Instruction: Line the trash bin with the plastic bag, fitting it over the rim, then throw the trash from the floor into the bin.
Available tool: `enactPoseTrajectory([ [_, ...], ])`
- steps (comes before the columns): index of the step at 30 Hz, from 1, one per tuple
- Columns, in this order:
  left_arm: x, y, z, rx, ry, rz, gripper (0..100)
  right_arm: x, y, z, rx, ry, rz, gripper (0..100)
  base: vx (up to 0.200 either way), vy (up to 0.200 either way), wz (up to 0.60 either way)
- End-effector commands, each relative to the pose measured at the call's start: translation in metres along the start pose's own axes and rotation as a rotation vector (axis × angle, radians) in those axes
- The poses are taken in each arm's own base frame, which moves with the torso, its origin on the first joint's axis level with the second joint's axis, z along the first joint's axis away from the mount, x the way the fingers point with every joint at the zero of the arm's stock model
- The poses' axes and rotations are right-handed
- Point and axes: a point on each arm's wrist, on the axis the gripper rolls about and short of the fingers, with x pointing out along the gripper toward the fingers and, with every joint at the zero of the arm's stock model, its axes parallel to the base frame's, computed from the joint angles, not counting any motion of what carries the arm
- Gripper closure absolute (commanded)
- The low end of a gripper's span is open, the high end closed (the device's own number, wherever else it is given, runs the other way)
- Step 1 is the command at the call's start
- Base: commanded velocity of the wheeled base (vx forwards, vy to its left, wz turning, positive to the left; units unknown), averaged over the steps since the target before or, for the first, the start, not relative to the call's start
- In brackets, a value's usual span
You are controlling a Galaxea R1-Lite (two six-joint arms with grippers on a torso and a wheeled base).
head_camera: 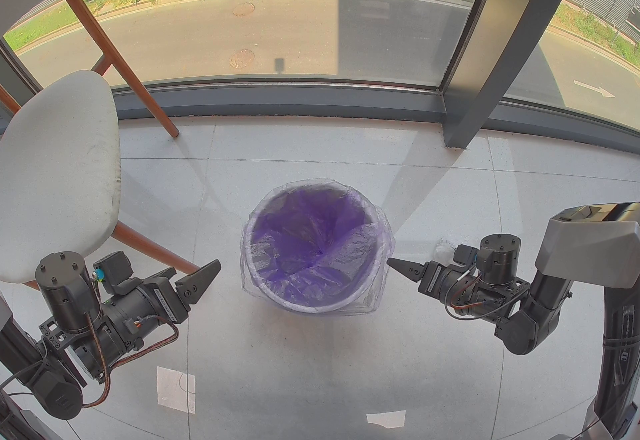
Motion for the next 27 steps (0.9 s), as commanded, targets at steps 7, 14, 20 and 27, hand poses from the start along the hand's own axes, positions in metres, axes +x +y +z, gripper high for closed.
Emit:
enactPoseTrajectory([
  [7,0.0,0.0,0.0,0.008,0.002,0.001,0,0.009,-0.016,-0.007,0.007,0.02,-0.031,0,0.0,0.0,0.0],
  [14,0.001,0.001,-0.001,0.008,0.007,0.003,0,0.026,-0.022,-0.011,0.004,0.022,-0.03,0,0.0,0.0,0.0],
  [20,0.001,0.001,-0.001,0.008,0.008,0.004,0,0.033,-0.027,-0.013,-0.009,0.025,-0.031,0,0.0,0.0,0.0],
  [27,0.001,0.001,-0.002,0.008,0.009,0.004,0,0.042,-0.033,-0.015,-0.009,0.021,-0.03,100,0.0,0.0,0.0],
])
